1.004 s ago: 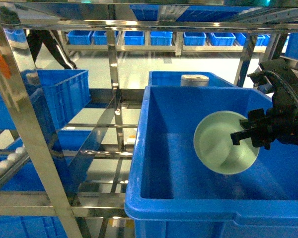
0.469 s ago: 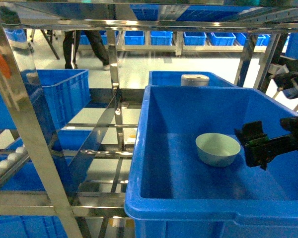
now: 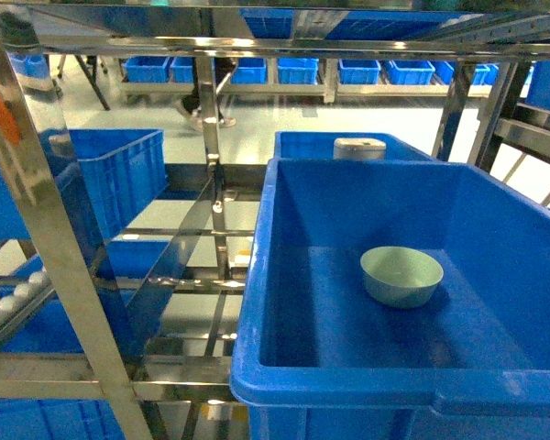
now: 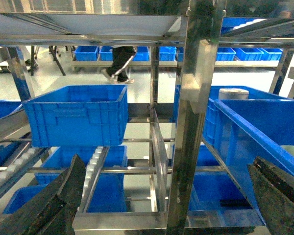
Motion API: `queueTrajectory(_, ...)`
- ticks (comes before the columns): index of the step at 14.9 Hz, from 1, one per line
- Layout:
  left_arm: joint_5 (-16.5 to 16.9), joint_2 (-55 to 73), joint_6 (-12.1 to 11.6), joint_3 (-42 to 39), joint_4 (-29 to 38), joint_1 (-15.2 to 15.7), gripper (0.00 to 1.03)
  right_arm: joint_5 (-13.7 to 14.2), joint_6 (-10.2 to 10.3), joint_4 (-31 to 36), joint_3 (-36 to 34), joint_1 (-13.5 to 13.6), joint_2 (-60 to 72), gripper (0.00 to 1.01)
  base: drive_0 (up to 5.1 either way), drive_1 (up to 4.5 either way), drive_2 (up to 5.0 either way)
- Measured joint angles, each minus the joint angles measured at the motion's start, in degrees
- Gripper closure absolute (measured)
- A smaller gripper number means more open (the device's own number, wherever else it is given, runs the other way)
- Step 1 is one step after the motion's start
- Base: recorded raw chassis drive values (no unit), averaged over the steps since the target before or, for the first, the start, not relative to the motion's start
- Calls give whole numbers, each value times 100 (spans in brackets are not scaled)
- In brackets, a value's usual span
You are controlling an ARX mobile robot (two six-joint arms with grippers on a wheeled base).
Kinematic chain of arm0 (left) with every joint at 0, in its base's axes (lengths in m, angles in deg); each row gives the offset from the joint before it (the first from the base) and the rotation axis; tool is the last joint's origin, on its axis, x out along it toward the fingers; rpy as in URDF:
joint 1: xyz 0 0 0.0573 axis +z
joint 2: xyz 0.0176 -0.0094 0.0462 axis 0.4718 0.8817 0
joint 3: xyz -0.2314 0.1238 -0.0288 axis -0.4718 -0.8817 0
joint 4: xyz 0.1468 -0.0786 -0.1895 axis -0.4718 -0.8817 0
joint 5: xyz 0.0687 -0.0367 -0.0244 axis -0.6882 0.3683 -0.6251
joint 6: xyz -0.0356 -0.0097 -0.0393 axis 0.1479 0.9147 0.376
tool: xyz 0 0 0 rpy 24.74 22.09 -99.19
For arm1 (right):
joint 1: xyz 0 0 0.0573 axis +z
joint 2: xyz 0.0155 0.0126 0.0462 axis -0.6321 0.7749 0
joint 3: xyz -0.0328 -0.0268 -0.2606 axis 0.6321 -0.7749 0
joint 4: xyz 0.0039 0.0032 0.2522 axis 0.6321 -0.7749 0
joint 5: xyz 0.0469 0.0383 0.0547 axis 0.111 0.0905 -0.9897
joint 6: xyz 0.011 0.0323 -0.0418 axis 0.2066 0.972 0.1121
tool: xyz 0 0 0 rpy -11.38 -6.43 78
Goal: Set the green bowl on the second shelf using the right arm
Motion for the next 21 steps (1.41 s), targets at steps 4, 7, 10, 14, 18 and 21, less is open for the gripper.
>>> queueTrajectory(4, 0, 0, 0, 0, -2, 0, 5, -551, 83, -2234, -186, -730, -2837, 3, 0, 0, 0)
queueTrajectory(7, 0, 0, 0, 0, -2, 0, 5, -649, 61, -2337, -258, -719, -3093, 3, 0, 0, 0)
queueTrajectory(10, -4, 0, 0, 0, -4, 0, 5, 927, 597, -219, -1224, -79, -3469, 34, 0, 0, 0)
queueTrajectory(14, 0, 0, 0, 0, -2, -2, 5, 1091, 723, -485, -1567, 96, -4133, 82, 0, 0, 0)
queueTrajectory(18, 0, 0, 0, 0, -4, 0, 5, 1091, 743, -868, -1757, 96, -4723, 99, 0, 0, 0)
queueTrajectory(21, 2, 0, 0, 0, -4, -2, 5, 1091, 741, -1034, -1974, 96, -5171, 99, 0, 0, 0)
